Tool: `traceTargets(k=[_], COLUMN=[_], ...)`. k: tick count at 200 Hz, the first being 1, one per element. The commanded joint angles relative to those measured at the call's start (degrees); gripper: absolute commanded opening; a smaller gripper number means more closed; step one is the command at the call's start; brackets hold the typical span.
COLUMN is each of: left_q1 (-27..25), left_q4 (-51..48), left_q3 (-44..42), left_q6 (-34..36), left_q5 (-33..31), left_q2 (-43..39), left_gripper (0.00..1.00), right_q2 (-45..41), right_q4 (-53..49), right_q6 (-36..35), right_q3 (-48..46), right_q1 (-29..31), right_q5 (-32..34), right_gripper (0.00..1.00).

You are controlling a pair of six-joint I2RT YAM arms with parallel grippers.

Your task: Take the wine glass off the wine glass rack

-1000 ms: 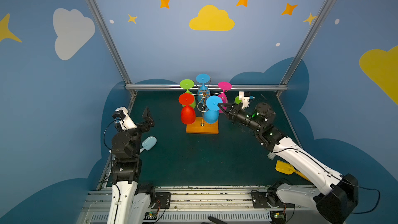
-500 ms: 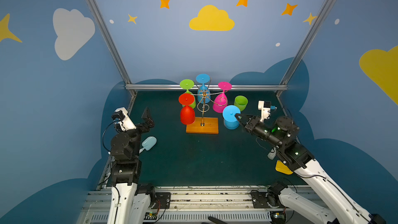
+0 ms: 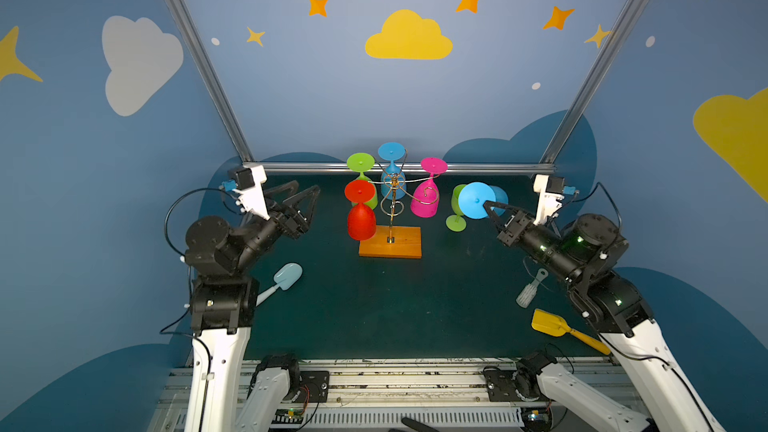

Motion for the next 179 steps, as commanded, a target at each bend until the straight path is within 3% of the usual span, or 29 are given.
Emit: traceTargets(k=[1,45,76,179], left_q1=[-3.3,-17.1,-23.7,-32.2], left_q4=[4.9,1.9,1.0,5.3], left_q3=[2.5,9.8,14.3,20.5], left_q6=[-7.8,-1.6,0.7,0.3], left_q5=[14.4,15.4,14.6,14.5], left_q2=[3.9,11.4,16.7,26.7], left_gripper=[0.67,0.67,0.67,0.68], right_q2=[2.4,7.9,9.0,10.9], right_q4=[-0.7,-1.3,-0.4,3.5], right_q6=[-8.6,-11.9,-12.9,-11.3], right_q3=[4.7,11.5,12.4,12.0], right_q1=[-0.1,0.5,1.7,6.0], right_q5=[-6.5,-15.8,-17.9,-20.7], right_gripper=[0.0,0.0,0.0,0.0])
